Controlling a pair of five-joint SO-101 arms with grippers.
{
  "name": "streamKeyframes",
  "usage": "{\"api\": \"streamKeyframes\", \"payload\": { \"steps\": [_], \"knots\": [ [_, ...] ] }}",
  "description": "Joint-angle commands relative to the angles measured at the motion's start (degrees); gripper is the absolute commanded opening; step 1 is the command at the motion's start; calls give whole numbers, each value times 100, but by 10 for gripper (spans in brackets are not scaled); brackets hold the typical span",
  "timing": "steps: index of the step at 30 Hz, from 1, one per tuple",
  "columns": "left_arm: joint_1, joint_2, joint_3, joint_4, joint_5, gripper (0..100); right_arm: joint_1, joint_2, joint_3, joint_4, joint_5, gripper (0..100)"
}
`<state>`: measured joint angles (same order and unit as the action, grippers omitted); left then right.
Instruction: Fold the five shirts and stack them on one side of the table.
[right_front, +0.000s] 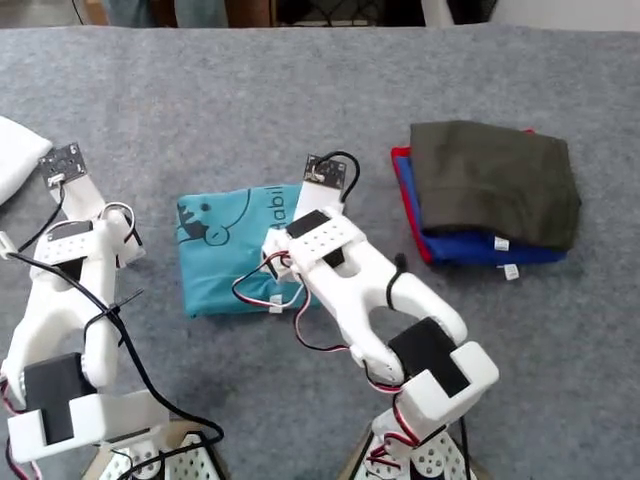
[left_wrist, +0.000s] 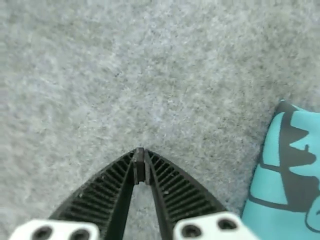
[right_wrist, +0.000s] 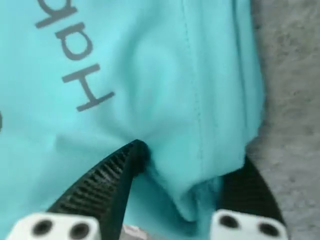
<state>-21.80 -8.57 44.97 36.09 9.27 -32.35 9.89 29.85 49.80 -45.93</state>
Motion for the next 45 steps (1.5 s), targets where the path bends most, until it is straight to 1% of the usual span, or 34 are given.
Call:
{"api": "streamKeyframes", "payload": {
  "steps": [1, 3, 5, 11, 13, 16, 20, 23, 26, 29, 38, 41, 45],
  "knots": [
    [-66, -26, -268, 35, -211, 29, -62, 66, -163, -105, 237, 85],
    [-66, -26, -268, 35, -246, 29, -62, 66, -163, -105, 264, 64],
    [-66, -26, -268, 35, -246, 29, -62, 13, -163, -105, 264, 12],
    [-66, -26, -251, 35, -264, 29, -62, -620, -163, -9, 281, 14],
    [-66, -26, -251, 35, -273, 29, -62, -927, -163, 132, 519, 14],
    [-75, -26, -242, 35, -273, 29, 202, -1376, -171, 281, 1231, 15],
    [-268, -35, -277, 35, -255, 29, 818, -1965, -365, 431, 2910, 15],
    [-400, -35, -295, 35, -246, 29, 1371, -2070, -593, 360, 4123, 15],
    [-391, -35, -286, 35, -246, 29, 1820, -2070, -901, 343, 5090, 15],
    [-374, -26, -286, 35, -246, 29, 2119, -2070, -1279, 343, 5890, 15],
    [-391, -35, -251, 35, -255, 29, 2716, -2070, -2123, 343, 7868, 15],
    [-391, -35, -242, 35, -264, 29, 3121, -2026, -2299, 290, 8369, 15],
    [-400, -35, -233, 44, -264, 29, 3886, -1719, -2404, -185, 8738, 15]
  ]
}}
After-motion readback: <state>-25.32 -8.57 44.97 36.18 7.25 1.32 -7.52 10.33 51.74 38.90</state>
